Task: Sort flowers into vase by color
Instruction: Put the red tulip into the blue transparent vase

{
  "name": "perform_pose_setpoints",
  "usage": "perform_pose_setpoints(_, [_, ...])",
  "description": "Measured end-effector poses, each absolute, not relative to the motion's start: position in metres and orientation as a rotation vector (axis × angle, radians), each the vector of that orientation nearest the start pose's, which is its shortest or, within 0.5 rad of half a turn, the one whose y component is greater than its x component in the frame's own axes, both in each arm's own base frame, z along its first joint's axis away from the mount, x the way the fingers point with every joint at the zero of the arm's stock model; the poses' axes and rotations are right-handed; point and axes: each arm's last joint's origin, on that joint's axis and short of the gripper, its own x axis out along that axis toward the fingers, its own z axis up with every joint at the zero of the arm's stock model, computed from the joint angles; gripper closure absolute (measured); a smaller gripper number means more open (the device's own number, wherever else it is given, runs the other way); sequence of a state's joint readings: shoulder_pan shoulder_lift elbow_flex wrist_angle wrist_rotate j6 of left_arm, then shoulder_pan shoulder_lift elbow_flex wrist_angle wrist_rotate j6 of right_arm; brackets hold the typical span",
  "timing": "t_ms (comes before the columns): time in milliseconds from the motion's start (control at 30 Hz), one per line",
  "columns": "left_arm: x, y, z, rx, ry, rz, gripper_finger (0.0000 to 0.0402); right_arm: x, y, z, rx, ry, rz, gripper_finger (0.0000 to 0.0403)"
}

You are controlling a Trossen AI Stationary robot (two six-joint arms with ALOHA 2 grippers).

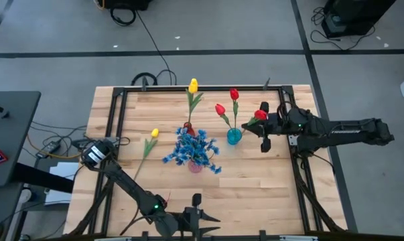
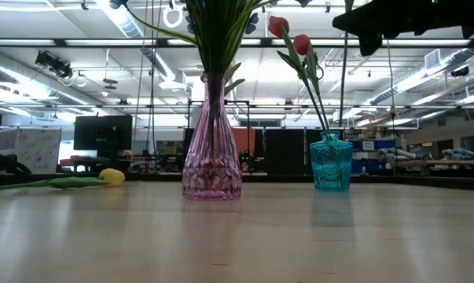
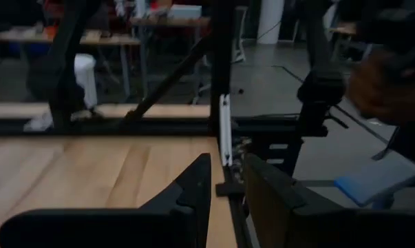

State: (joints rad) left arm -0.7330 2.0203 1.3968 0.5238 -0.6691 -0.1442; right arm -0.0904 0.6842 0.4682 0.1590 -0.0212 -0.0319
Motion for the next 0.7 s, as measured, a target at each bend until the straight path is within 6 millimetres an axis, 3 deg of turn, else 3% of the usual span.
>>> perform_pose_setpoints(267, [0.3493,-0.2957,0.2468,-0.026,0.036,-0.071,0.0310,0.1631,-0.0193,0.2621,-0.111,0.044,-0.128,0.0378])
perform_pose_setpoints(700, [0.3479,-0.2977,0.2488,-0.040,0.021,-0.086,0.0310,0.1638,-0.0236,0.2653,-0.134,0.000,-0.188,0.0378])
